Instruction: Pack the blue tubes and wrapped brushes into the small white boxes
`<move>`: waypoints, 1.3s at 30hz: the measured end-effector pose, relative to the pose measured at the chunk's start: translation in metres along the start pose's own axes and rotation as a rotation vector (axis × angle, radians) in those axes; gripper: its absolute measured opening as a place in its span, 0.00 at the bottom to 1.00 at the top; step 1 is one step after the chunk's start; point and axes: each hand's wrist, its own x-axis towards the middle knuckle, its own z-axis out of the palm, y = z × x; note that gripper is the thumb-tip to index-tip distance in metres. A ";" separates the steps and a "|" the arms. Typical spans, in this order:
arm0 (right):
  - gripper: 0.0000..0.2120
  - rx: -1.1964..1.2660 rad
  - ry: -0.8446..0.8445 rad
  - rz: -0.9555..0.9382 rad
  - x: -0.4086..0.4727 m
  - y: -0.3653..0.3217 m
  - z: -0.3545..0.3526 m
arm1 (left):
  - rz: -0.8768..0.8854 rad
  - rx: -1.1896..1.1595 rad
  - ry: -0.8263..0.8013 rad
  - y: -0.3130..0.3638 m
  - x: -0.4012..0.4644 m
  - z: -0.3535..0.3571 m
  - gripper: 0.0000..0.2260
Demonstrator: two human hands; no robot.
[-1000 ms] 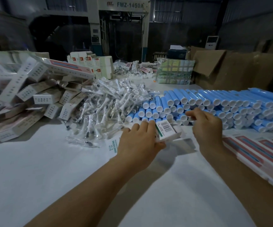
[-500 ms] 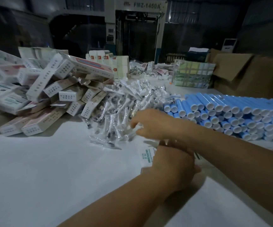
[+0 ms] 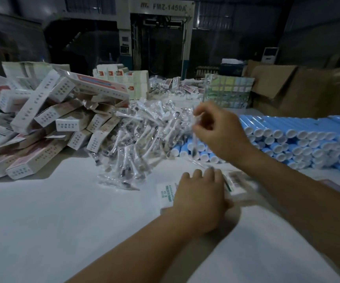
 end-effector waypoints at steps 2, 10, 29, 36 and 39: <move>0.09 0.251 0.328 0.188 -0.018 0.015 -0.038 | -0.005 -0.064 0.064 -0.002 0.003 -0.002 0.29; 0.08 0.560 0.638 0.732 -0.082 0.058 -0.058 | -0.085 -0.079 0.194 -0.005 0.008 0.001 0.33; 0.15 0.177 0.441 0.641 -0.099 0.036 -0.039 | -0.164 -0.064 0.235 -0.011 0.013 -0.001 0.31; 0.14 0.127 0.259 0.569 -0.105 0.031 -0.027 | -0.176 -0.030 0.253 -0.011 0.010 0.001 0.32; 0.10 0.171 0.239 0.596 -0.106 0.030 -0.026 | -0.156 0.005 0.259 -0.009 0.009 0.003 0.31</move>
